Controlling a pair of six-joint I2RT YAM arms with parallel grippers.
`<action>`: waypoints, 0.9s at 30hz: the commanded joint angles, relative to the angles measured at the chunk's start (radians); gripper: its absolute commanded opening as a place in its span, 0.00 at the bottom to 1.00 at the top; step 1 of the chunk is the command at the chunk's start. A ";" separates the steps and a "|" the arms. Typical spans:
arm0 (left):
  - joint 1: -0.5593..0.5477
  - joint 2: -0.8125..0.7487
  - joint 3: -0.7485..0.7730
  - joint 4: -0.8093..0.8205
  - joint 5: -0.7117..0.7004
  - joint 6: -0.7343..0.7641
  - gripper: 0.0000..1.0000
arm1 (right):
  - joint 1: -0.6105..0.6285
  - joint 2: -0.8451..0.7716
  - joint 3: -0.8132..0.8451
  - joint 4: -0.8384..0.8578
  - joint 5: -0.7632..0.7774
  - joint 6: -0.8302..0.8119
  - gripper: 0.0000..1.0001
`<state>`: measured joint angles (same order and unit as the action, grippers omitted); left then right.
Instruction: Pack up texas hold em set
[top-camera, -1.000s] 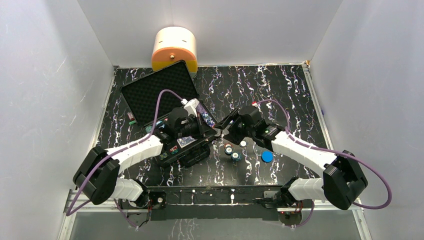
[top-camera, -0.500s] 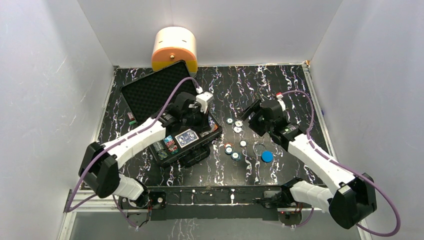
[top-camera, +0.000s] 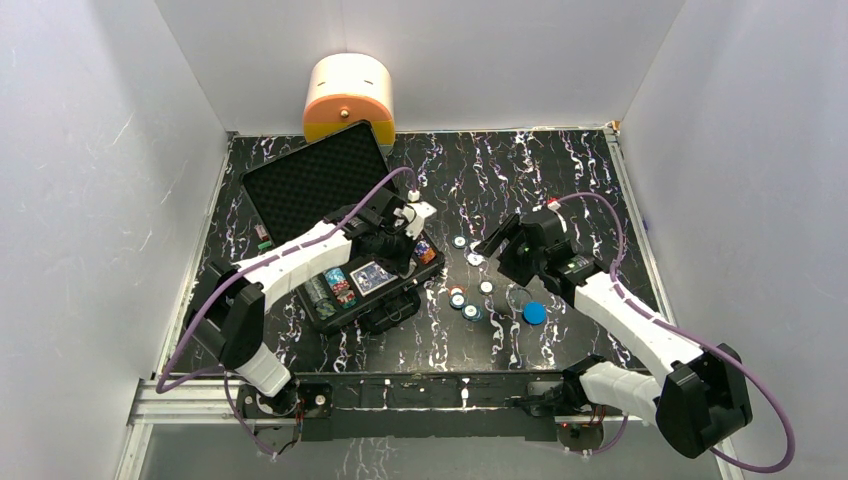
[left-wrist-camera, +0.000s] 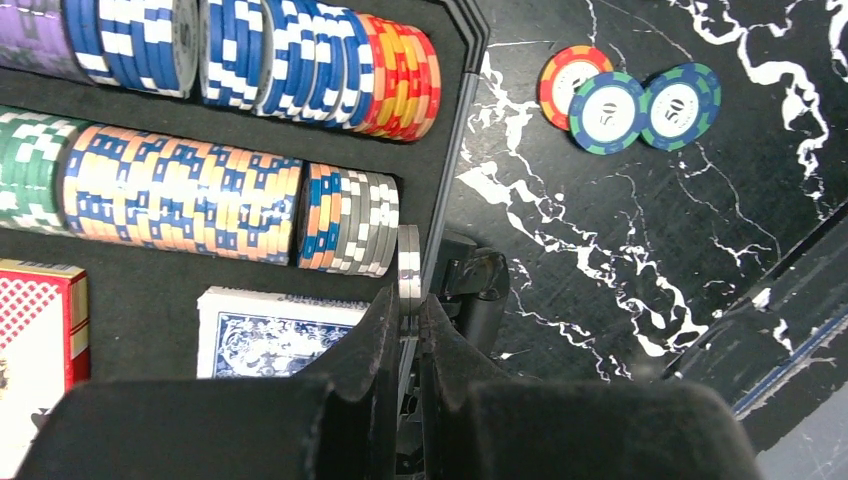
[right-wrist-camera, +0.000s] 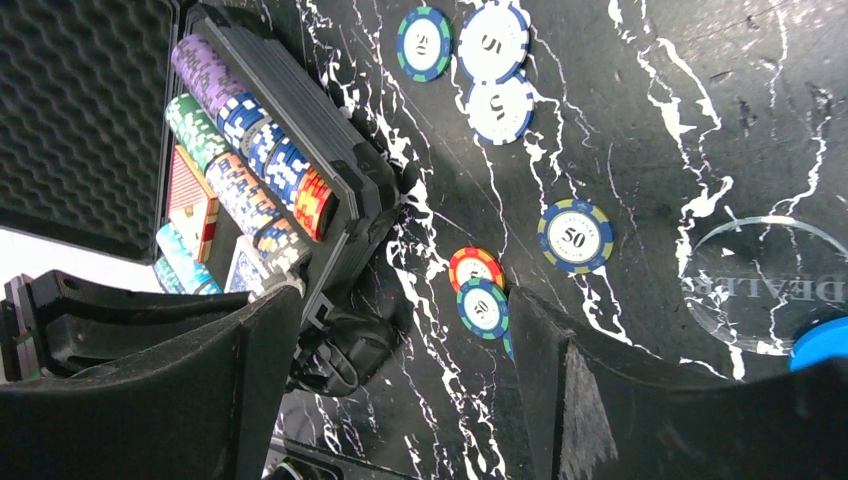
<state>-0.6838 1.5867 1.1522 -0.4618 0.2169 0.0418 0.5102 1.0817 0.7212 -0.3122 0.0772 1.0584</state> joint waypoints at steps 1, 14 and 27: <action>-0.003 -0.005 0.045 -0.022 -0.056 0.021 0.00 | -0.006 -0.001 -0.034 0.062 -0.050 0.013 0.83; -0.003 0.042 0.065 -0.003 -0.111 0.068 0.00 | -0.007 -0.009 -0.059 0.098 -0.056 0.029 0.82; -0.039 0.095 0.115 -0.028 -0.189 0.166 0.03 | -0.010 0.010 -0.074 0.114 -0.073 0.041 0.82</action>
<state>-0.7082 1.6573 1.2240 -0.4736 0.1265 0.1436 0.5095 1.0893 0.6559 -0.2508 0.0147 1.0935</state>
